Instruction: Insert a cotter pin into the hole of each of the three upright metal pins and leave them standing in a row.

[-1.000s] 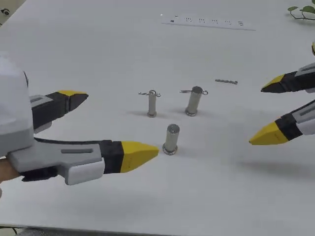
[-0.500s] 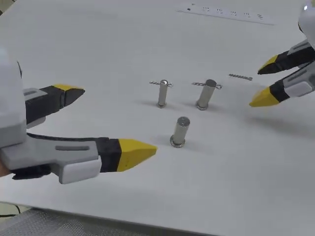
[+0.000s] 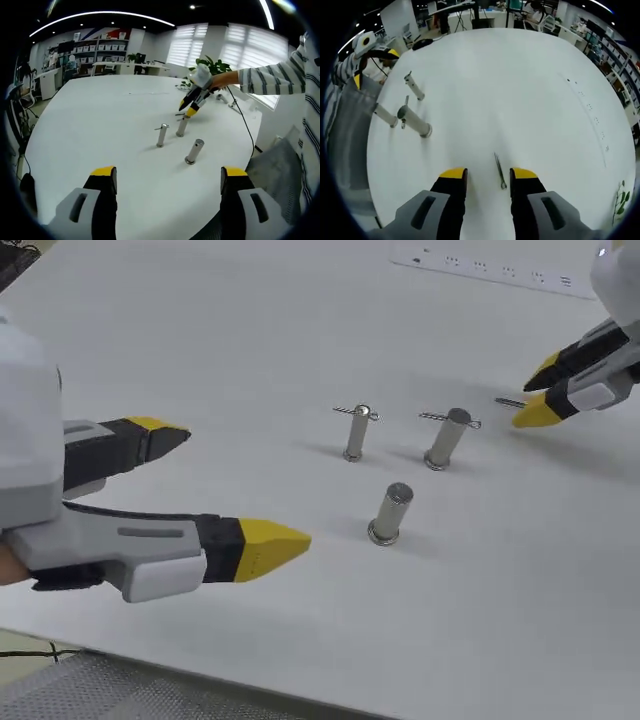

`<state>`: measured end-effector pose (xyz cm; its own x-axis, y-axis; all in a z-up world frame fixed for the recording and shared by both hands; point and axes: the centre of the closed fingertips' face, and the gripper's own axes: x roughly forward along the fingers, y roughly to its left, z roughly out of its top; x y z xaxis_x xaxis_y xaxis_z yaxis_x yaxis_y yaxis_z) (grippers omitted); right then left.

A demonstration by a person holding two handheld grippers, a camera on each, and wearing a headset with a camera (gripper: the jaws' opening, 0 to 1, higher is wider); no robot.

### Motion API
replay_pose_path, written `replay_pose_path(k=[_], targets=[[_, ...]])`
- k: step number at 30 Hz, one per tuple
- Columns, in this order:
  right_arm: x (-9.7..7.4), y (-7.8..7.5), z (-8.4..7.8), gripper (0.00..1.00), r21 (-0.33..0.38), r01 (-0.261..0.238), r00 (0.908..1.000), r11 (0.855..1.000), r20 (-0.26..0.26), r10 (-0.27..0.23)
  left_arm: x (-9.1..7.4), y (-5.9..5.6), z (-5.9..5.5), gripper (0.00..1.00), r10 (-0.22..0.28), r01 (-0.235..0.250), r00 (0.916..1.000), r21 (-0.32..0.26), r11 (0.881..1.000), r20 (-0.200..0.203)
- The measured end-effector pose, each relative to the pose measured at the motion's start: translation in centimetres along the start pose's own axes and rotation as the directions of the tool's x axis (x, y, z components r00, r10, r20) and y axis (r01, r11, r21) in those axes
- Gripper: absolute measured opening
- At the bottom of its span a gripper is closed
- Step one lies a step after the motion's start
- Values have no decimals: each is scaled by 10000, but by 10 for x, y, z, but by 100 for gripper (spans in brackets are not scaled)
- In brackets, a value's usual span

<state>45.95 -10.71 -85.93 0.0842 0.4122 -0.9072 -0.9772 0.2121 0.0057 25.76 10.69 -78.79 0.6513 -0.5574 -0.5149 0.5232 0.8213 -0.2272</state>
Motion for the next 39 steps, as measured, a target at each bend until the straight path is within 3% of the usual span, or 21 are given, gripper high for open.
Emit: replay_pose_path(k=[6,13,20,23,24,25,28,36,39], targets=[[4,2,-10,33,-310,-41,9978,9995,-656,21,-1,-2,-2,85,-74,75,10000,-231,9997,54],[3,9,-5,27,-601,-180,9969,9980,-773,133,0,-2,-6,83,-111,109,9999,-214,9997,-94],[1,15,-7,20,-623,-128,9910,9980,-1339,43,0,-4,-4,83,-231,228,9997,-383,9990,-60],[-2,17,-12,10,-1146,-10,9813,9934,-1915,-211,0,-1,-3,83,-100,99,9999,-382,9992,-29],[-1,18,-11,8,-1851,-32,9776,9827,-2074,-359,0,0,-3,83,-56,55,10000,-381,9993,-21],[-1,20,-11,7,-2118,-56,9751,9773,-2177,-416,0,1,-3,83,-29,28,10000,-374,9993,-23],[2,14,-11,5,-2408,-19,9684,9706,-2423,-582,-1,1,-5,83,14,-17,10000,-341,9994,-74],[2,8,-12,3,-2184,281,9678,9754,-2381,-812,-7,0,-8,82,127,-131,9998,-371,9992,-124],[2,6,-13,3,-2236,350,9688,9741,-2319,-881,-11,1,-6,82,353,-351,9993,-151,9993,111]])
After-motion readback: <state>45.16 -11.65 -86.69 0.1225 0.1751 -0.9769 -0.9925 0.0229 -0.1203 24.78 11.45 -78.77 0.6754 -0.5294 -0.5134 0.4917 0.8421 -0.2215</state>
